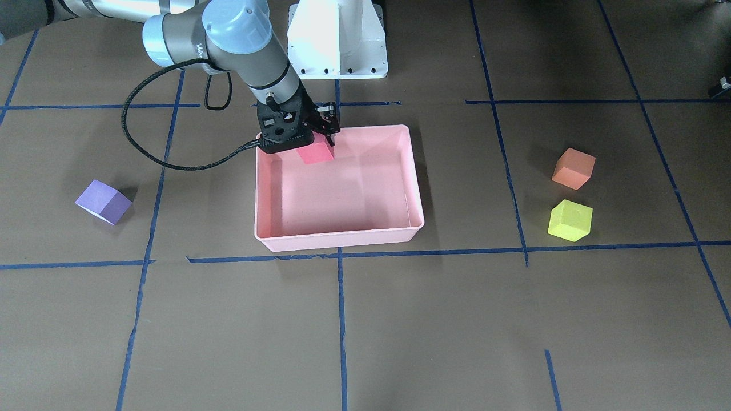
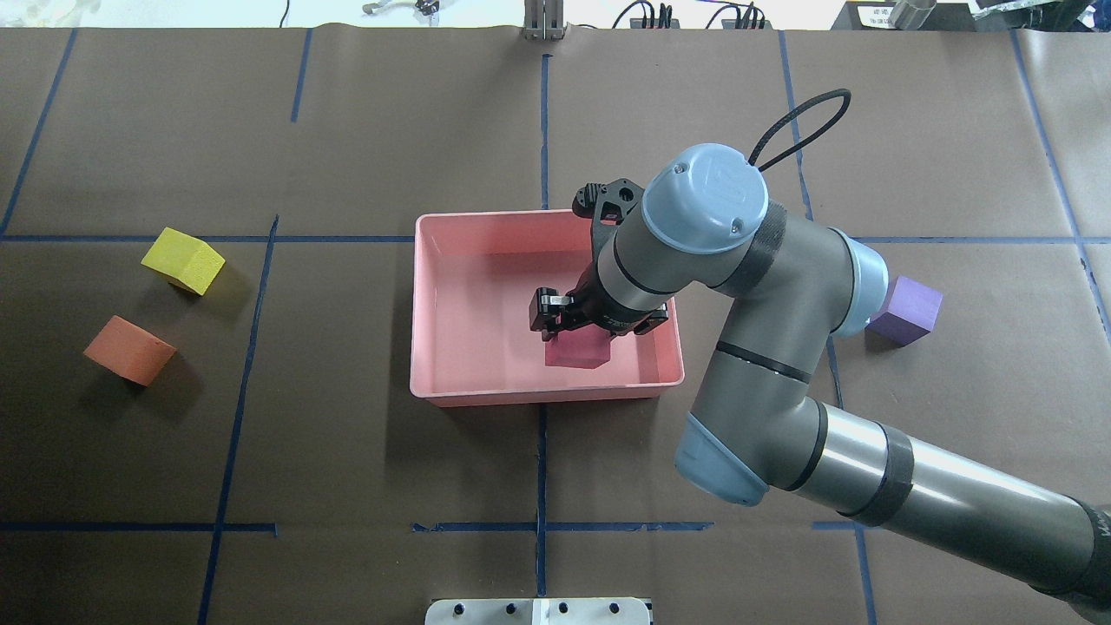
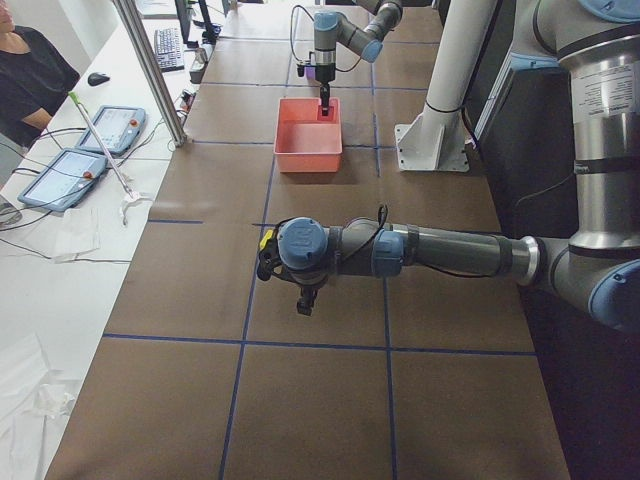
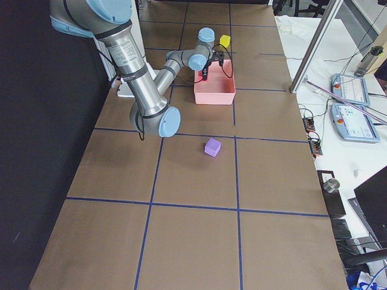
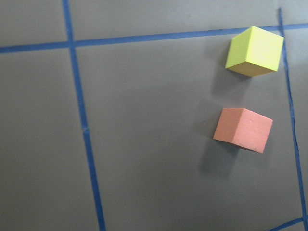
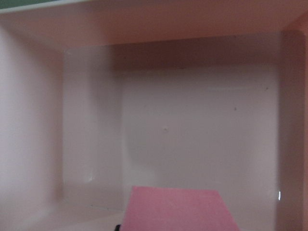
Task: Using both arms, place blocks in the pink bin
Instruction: 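Carry the red cube with the right gripper into the pink bin and release, then grasp the orange cube with the left gripper while the right withdraws, then carry the orange cube into the bin while the right gripper reaches the purple cube, then place the purple cube in the bin while the left gripper reaches the yellow cube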
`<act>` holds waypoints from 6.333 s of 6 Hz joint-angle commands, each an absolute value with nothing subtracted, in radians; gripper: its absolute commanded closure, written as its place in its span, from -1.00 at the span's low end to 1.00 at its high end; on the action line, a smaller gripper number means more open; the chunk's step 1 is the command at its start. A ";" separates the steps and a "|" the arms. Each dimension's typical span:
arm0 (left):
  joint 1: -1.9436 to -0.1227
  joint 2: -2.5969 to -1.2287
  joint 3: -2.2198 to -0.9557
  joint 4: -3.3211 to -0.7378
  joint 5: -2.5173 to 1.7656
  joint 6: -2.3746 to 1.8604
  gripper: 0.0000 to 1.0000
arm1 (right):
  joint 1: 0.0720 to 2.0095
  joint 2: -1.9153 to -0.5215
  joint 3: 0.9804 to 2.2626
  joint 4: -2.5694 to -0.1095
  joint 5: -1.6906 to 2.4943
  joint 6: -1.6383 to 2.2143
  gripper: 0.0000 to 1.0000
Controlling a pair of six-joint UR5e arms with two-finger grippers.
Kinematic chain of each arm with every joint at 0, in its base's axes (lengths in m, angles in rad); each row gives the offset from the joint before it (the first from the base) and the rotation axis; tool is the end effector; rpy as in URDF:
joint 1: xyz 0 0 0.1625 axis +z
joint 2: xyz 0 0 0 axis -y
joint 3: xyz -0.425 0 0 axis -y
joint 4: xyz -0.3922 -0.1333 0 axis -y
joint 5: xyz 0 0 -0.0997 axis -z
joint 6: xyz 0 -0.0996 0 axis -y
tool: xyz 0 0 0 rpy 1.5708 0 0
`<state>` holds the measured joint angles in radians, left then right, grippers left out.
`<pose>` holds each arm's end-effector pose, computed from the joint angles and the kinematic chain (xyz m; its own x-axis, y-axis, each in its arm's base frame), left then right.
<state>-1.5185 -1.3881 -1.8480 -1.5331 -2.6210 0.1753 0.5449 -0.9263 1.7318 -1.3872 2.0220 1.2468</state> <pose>-0.0251 -0.4175 0.5872 0.4775 0.2479 -0.8429 -0.1376 0.9686 0.2070 -0.5150 -0.4172 0.1853 0.4947 -0.0351 0.8683 0.0028 0.9992 0.0389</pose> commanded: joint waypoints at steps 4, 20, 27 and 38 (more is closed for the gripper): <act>-1.009 -1.399 -1.842 -2.113 -2.230 -0.461 -1.00 | 0.667 -1.168 1.983 -1.378 2.138 1.272 -1.00; -0.604 -2.063 -1.817 -2.114 -1.993 -1.465 0.78 | 0.886 -1.446 2.019 -1.367 2.117 1.054 -1.00; -0.546 -2.049 -1.802 -2.118 -1.836 -1.467 -0.98 | 0.919 -1.486 1.787 -1.359 2.128 1.032 -1.00; -0.545 -2.049 -1.810 -2.118 -1.793 -1.466 -0.98 | 0.876 -1.385 1.684 -1.358 2.057 1.200 0.63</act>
